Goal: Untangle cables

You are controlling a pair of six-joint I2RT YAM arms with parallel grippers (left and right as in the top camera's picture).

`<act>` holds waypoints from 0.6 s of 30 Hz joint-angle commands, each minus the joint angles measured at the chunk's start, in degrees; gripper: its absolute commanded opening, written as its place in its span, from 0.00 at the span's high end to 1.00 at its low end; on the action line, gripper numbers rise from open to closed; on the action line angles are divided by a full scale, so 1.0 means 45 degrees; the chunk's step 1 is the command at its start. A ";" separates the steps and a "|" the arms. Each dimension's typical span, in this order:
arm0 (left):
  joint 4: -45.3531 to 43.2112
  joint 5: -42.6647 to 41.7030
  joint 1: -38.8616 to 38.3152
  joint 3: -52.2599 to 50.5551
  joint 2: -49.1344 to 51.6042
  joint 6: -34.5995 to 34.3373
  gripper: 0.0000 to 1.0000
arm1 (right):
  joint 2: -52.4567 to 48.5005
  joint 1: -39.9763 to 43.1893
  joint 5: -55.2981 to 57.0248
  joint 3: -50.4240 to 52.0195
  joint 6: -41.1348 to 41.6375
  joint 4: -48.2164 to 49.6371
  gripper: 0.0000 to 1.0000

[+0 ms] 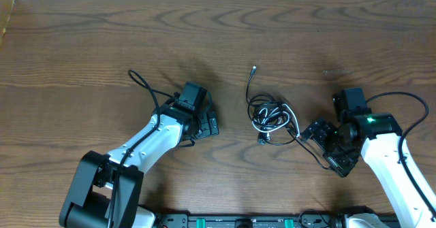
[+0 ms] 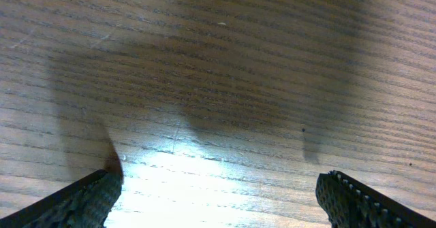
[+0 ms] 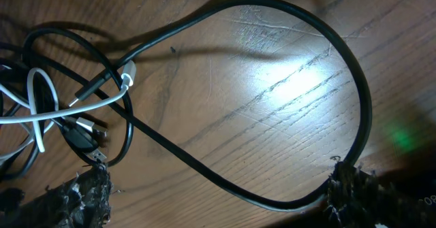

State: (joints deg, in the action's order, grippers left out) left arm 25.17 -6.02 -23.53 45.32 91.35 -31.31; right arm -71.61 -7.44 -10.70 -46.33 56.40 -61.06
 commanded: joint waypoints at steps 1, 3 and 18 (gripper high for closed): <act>-0.0010 0.0160 -0.0015 -0.0214 0.0087 -0.0010 0.03 | 0.0083 0.0053 0.0010 0.0087 0.0131 -0.0010 0.01; -0.0005 0.0160 -0.0015 -0.0214 0.0087 -0.0010 0.03 | 0.0083 0.0053 0.0010 0.0087 0.0126 -0.0010 0.01; 0.0704 -0.1559 -0.0005 0.1161 -0.0355 0.0529 0.03 | 0.0083 0.0053 0.0010 0.0087 0.0131 -0.0010 0.01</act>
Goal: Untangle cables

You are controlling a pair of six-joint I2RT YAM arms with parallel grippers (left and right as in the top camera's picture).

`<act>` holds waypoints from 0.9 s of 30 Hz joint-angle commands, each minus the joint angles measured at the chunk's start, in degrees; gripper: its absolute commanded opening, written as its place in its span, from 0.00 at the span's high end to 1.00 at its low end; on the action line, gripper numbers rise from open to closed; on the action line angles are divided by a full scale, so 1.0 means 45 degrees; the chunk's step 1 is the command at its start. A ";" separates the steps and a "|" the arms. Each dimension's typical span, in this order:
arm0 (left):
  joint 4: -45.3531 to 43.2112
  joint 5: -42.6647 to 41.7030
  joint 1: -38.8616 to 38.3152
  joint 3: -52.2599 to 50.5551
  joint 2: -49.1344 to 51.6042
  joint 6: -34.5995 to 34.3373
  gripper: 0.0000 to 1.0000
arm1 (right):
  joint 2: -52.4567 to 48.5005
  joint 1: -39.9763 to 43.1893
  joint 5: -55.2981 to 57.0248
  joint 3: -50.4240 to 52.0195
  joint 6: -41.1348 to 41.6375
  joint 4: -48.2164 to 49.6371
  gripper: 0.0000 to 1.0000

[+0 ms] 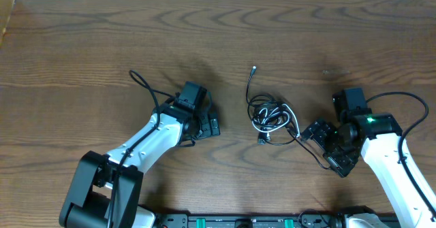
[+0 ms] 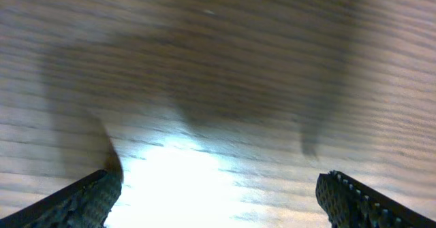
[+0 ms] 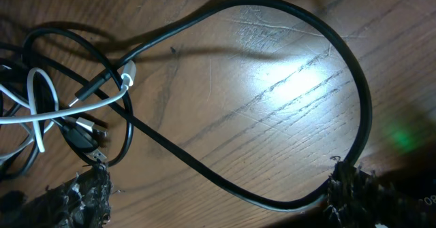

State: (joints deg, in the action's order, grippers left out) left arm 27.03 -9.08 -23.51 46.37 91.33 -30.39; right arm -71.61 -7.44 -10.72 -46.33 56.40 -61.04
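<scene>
A knot of black and white cables lies at the table's middle, and one black end trails toward the far side. My right gripper sits low just right of the knot, open. In the right wrist view a black cable loop runs across between the fingers of the right gripper and touches the right one. A white cable crosses the black strands at the left. My left gripper is left of the knot, apart from it. The left gripper is open over bare, blurred wood.
The brown wooden table stretches wide on every side of the knot. Its far edge meets a white wall. The left arm's own black lead arcs over the table behind that arm.
The left wrist view has shifted a little and turned blurred, so the left gripper has moved slightly over the wood. The right gripper and the cables are where they were.
</scene>
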 commanded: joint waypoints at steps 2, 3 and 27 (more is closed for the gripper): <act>0.0840 -0.1200 -0.0015 0.1632 -0.0374 0.0325 0.03 | 0.0083 0.0053 0.0015 0.0087 0.0131 -0.0015 0.01; 0.1107 -0.1311 -0.0015 0.1953 -0.0369 0.0321 0.03 | 0.0083 0.0053 0.0015 0.0087 0.0131 -0.0015 0.01; -0.3206 -0.0359 -0.3424 0.2642 -0.0359 -0.3628 0.03 | 0.0083 0.0053 0.0000 0.0087 0.0131 -0.0015 0.01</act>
State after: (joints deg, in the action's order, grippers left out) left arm 14.92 -18.81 -35.92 57.80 90.17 -42.04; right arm -71.61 -7.44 -10.72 -46.28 56.40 -61.01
